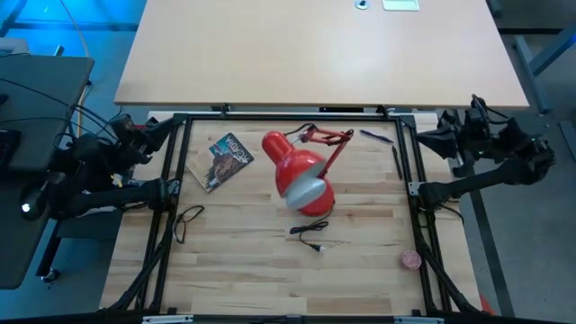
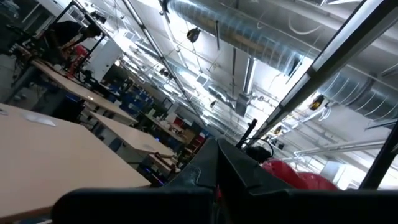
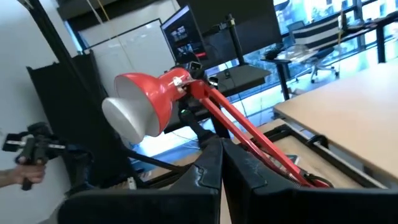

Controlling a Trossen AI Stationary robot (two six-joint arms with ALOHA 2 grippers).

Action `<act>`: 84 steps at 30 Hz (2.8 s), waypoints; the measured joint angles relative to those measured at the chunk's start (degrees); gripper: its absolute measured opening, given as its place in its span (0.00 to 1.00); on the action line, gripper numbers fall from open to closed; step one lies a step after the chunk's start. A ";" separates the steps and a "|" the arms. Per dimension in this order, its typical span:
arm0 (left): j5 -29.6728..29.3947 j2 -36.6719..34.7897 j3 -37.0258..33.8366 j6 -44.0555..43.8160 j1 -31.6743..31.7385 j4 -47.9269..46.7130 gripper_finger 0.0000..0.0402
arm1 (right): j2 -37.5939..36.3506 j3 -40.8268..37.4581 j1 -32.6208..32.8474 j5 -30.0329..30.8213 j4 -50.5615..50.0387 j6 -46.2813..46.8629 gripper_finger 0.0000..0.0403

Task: Screw lightbulb
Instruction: Insert the lightbulb into the red lamp

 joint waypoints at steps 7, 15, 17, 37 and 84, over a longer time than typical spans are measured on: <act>0.89 0.73 0.02 -0.30 0.00 0.92 0.00 | 0.12 0.00 0.00 2.63 0.00 -1.61 0.00; -0.26 0.78 0.02 -0.05 -0.02 3.06 0.00 | 0.14 0.00 0.00 2.64 0.02 -1.63 0.00; -0.26 0.78 0.02 -0.05 -0.02 3.08 0.00 | 0.12 -0.01 0.00 2.63 0.02 -1.63 0.00; -10.19 0.86 0.02 1.74 -0.02 2.00 0.16 | 0.12 -0.02 0.00 3.57 0.02 -0.39 0.00; -8.70 22.10 0.04 -6.79 -1.74 8.48 0.46 | 30.46 11.02 -14.25 -17.12 1.25 -19.26 0.60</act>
